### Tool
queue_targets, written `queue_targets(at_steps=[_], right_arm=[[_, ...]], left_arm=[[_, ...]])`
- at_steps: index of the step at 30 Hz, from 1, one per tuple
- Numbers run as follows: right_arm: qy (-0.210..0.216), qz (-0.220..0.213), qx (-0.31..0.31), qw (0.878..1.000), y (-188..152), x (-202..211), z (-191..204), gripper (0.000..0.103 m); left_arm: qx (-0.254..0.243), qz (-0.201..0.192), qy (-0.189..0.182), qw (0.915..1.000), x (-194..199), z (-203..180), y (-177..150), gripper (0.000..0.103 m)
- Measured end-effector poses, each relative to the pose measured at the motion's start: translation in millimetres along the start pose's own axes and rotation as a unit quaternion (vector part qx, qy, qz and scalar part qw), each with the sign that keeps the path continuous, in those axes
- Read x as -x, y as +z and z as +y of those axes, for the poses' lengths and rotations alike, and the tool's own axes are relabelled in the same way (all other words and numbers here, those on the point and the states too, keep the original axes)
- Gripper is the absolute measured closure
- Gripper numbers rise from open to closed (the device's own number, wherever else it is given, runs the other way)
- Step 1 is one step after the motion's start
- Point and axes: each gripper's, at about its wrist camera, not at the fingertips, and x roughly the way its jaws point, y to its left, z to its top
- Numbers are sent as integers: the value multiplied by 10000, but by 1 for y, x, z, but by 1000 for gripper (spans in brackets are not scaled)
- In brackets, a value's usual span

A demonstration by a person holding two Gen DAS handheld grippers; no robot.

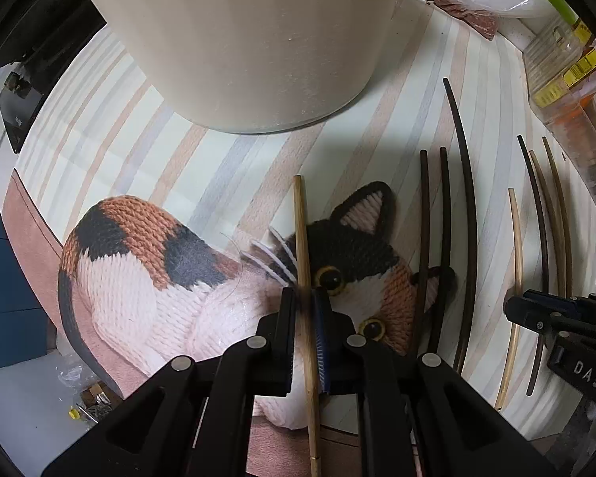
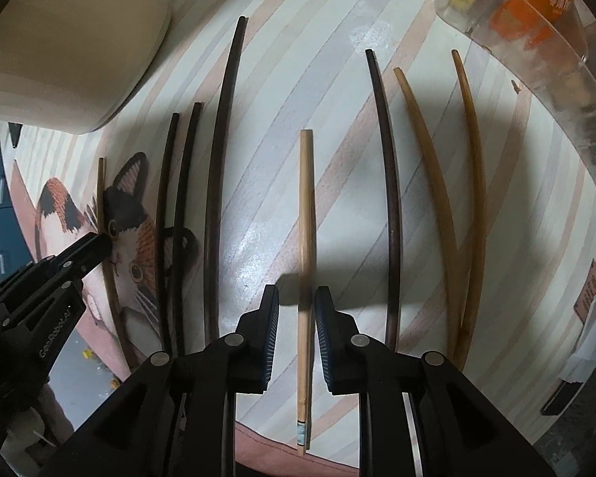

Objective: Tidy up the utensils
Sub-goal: 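Lift both chopsticks upright and carry them above the beige holder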

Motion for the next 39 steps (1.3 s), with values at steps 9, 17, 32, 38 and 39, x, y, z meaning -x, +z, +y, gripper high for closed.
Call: queue_targets(at_steps=[9,17,32,38,39], right_arm=[[-458,-428,6,9980,-17,12,21,96],[-146,-924,-38,9956,-38,48,-3,96],[215,-2397,179,9705,-55,149,6,96],[443,-3003,184,9526,-42,187,17,96],[491,-3143,206,9478,-41,200,20,96]], left_arm=[[-8,-116,71,9999,1,-6,-6,98],[30,-425,-56,9991,27,0,-16,99],[-20,-1702,-195,9852,134,20,-22,99],[10,-2316,-361,9721,185,25,-18,99],[15,-2440,-407,9689,196,25,-17,99]])
